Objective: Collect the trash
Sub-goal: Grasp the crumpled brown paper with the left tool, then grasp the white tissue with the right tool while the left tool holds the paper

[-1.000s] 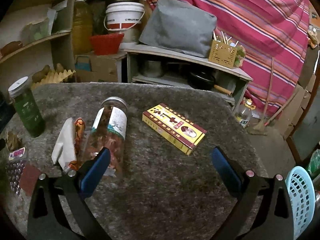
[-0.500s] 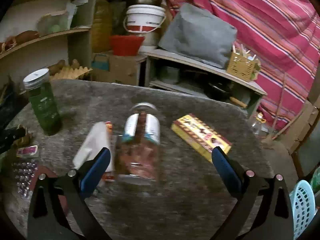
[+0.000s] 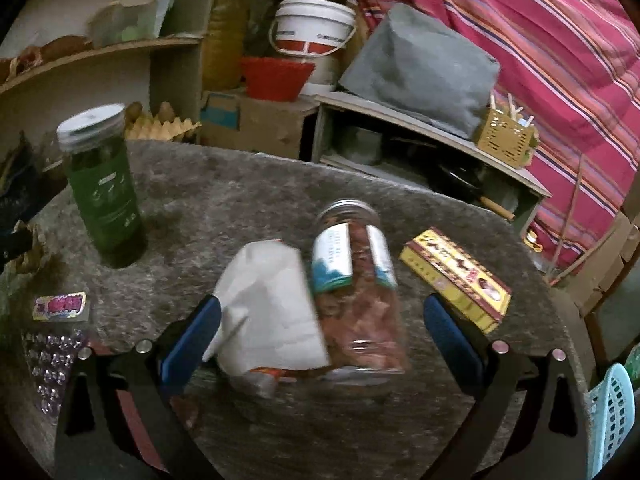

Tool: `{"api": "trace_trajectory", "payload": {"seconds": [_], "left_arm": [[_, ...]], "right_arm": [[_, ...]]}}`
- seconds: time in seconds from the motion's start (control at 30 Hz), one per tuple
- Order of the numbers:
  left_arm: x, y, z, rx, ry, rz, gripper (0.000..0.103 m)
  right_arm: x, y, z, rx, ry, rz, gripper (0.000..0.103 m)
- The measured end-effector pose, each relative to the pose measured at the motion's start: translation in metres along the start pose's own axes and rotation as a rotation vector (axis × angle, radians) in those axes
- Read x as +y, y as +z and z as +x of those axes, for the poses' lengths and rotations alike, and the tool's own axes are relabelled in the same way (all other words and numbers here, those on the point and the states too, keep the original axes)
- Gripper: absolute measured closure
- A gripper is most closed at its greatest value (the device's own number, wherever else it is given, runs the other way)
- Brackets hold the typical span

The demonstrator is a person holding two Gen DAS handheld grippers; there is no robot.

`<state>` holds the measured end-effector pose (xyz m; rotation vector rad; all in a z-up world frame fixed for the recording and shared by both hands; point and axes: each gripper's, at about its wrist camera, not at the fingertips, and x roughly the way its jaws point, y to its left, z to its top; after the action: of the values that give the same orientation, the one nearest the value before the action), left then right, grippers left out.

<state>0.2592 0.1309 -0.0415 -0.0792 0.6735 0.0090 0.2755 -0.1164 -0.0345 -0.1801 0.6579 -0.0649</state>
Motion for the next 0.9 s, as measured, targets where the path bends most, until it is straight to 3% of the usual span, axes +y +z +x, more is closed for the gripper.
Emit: {"api": "trace_trajectory", "payload": {"seconds": [0.13, 0.23, 0.3, 0.37, 0.43, 0.47, 0.7, 0.9], "left_arm": [[-0.002, 0.000, 0.000, -0.003, 0.008, 0.016, 0.072], [-0.002, -0.001, 0.000, -0.002, 0.010, 0.017, 0.072], [-0.003, -0.001, 0.000, -0.001, 0.016, 0.019, 0.072], [-0.004, 0.000, -0.001, 0.000, 0.016, 0.021, 0.072], [-0.007, 0.000, -0.003, -0.002, 0.015, 0.028, 0.072], [-0.009, 0.000, -0.004, -0.004, 0.014, 0.031, 0.072], [-0.032, 0.001, -0.018, -0.022, -0.004, 0.062, 0.072], [-0.068, 0.003, -0.030, -0.040, -0.036, 0.091, 0.072]], "right_arm": [[0.011, -0.002, 0.004, 0.001, 0.009, -0.041, 0.008], [0.018, -0.004, 0.004, -0.008, -0.013, -0.087, 0.028], [0.020, -0.003, 0.001, -0.017, -0.002, -0.108, 0.052], [0.019, -0.003, -0.001, -0.008, 0.017, -0.108, 0.057], [0.016, -0.003, -0.004, -0.012, 0.035, -0.104, 0.070], [0.012, -0.002, -0.006, -0.010, 0.056, -0.088, 0.082], [-0.026, -0.001, -0.026, -0.040, 0.132, 0.016, 0.089], [-0.069, -0.002, -0.046, -0.073, 0.133, 0.081, 0.090]]}}
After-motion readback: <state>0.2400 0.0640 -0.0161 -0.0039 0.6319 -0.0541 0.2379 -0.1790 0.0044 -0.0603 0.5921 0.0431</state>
